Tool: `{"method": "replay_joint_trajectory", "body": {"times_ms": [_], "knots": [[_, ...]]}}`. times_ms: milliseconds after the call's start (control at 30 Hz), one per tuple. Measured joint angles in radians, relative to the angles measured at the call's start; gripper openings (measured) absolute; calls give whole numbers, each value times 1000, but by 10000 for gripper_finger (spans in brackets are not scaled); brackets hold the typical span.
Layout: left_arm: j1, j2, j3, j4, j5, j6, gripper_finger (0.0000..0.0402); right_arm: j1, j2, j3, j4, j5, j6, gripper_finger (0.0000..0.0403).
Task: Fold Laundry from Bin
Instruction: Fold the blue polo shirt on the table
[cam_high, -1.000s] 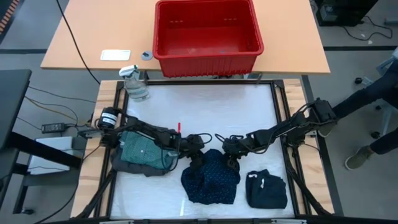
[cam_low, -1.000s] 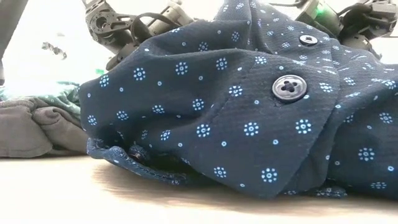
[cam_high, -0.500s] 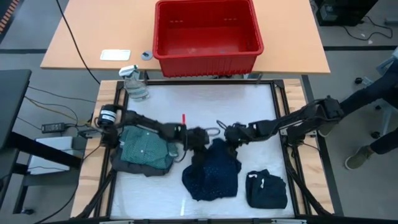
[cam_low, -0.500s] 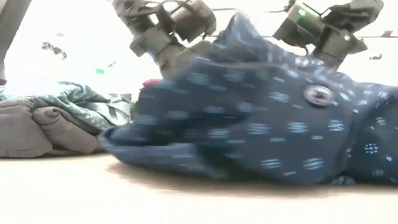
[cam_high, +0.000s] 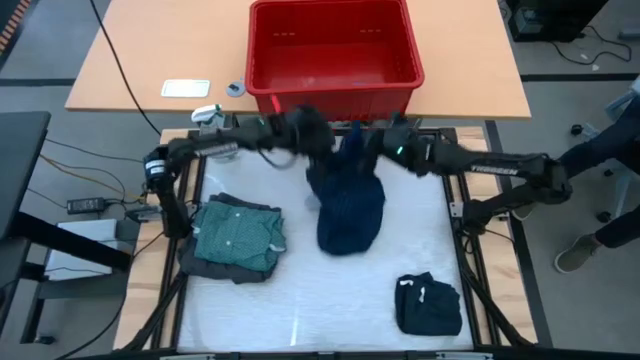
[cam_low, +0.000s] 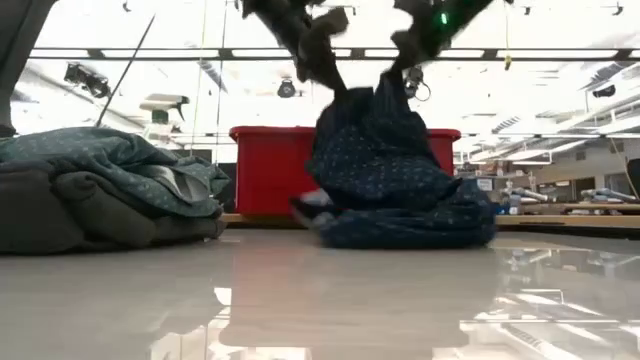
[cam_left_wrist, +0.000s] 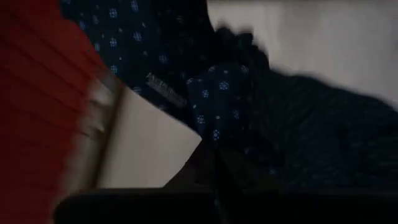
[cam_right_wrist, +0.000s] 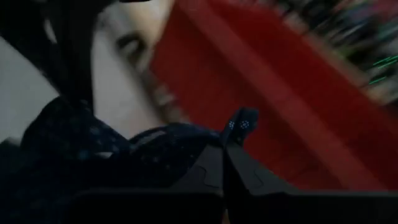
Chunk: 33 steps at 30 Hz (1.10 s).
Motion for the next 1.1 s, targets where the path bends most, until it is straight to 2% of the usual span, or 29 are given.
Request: {"method": "replay_joint_trajectory", "body": {"times_ms": [167,300,367,700,833,933,1100], "knots": [[83,-4,332,-118,-3,97,0,-57,-27,214,12,58,-183,3],[97,-9,565,-178,6,98,0,-55,-54,349,-35,77,-229,3],[91,-10,639,-212,29,102,0,-50,-65,389,-64,78,-232,3],[22,-40,630,-231,2,108,0,-24,-99,449,-87,80,-239,2],[-25,-39,630,-285,22,52,0,51,-122,449,-226,79,-188,2],[-64,-39,630,-360,92,-26,0,112,-133,450,-407,42,7,2],[-157,-25,592,-477,226,-191,0,182,-130,423,-702,-229,405,2]]}}
